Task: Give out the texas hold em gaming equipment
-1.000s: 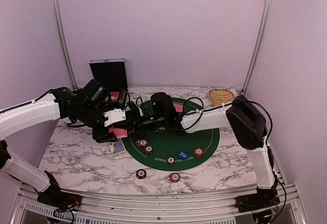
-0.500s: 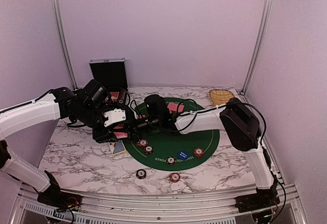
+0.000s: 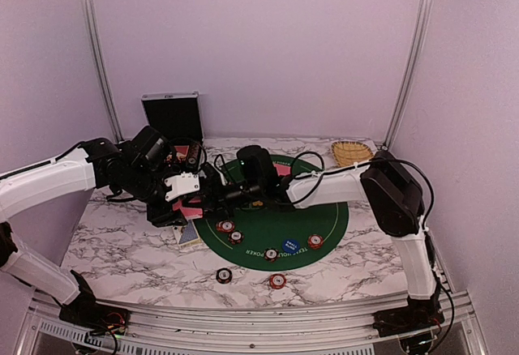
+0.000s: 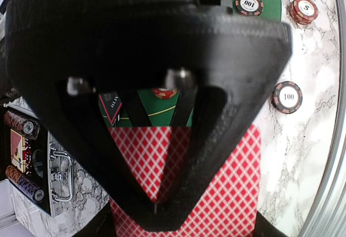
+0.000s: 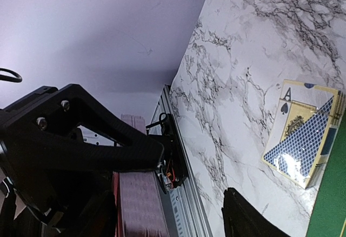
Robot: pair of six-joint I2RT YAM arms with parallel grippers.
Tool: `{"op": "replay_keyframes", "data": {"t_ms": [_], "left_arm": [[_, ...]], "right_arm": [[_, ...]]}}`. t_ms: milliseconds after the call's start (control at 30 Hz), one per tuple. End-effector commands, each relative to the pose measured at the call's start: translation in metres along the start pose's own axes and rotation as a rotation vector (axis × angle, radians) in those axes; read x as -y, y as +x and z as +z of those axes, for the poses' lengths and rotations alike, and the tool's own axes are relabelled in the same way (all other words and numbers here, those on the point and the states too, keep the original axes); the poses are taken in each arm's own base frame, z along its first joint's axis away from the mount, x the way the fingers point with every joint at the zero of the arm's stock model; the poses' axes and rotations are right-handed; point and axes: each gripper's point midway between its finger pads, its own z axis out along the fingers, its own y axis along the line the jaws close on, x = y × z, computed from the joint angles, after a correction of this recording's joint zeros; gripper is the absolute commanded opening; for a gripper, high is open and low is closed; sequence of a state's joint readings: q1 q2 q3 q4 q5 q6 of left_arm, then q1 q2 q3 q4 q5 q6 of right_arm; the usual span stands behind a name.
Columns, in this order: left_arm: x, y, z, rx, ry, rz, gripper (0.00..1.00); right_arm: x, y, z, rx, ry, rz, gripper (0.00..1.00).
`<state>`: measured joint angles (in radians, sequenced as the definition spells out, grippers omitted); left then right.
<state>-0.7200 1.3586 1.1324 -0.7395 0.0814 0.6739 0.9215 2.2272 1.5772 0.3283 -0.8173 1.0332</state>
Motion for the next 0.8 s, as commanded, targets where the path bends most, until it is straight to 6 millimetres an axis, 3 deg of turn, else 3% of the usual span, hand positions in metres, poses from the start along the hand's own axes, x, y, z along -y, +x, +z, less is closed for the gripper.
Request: {"op": "replay_keyframes", "data": {"t_ms": [0,767], "left_arm": [[-0.009,-0.016,-0.017,0.067,-0.036,0.006,0.00],[-0.010,-0.012,-0.014,0.049,-0.042,0.010,0.00]], "right_arm": [[0.008,-0.003,-0.018,0.030,0.056,0.013,0.62],[-0.020,-0.004,-0.048,0.087,0.068,-0.025,0.24]]}}
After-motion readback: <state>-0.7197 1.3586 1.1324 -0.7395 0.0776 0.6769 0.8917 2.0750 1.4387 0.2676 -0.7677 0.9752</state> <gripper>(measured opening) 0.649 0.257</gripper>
